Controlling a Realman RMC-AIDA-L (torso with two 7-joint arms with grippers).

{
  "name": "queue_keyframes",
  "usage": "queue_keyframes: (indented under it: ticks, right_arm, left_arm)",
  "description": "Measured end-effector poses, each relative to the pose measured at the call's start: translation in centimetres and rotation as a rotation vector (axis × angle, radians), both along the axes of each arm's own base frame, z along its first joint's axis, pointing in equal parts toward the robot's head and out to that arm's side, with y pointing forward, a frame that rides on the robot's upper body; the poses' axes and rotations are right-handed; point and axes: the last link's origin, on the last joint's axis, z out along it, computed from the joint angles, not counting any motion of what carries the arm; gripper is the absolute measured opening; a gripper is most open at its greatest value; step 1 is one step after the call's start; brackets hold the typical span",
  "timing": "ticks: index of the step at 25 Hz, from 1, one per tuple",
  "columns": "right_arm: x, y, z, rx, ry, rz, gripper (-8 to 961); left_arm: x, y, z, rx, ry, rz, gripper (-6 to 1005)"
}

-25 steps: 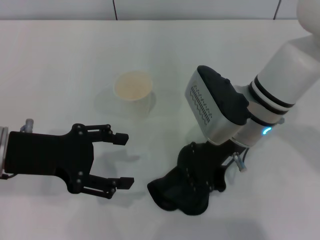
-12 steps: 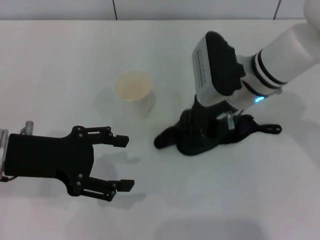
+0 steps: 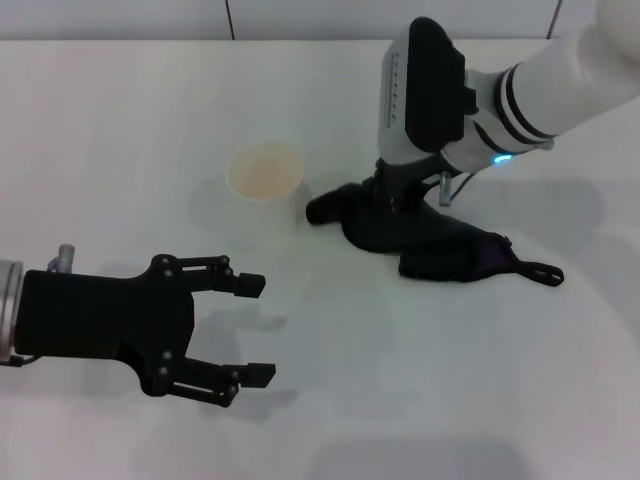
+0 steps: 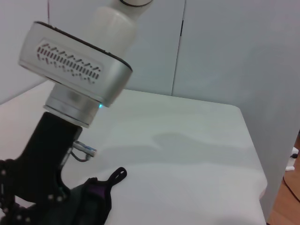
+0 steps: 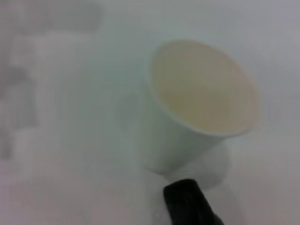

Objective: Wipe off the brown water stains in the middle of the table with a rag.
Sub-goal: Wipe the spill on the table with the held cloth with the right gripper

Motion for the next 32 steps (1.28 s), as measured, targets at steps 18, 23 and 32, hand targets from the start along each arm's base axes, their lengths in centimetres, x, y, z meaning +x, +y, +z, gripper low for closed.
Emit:
queue_keyframes:
  ticks: [18,23,32]
  right_arm:
    - [0.1,-6.4,0.5,-0.357,-0.023,-0.051,93]
    - [2.5,-6.0,3.1,-0.298,-0.031,-0.122,97]
    - [6.4,-6.0,7.7,-0.234,0.027,-0.232,105]
  left_arm:
    - [0.0,0.1,0.2,0.011,-0.002,-0.001,888]
    - [0.1,0.2,0.1,0.01,-0.001,-0.01,888]
    - [0.3,0.4,0.1,0.019,-0.005,-0.016,888]
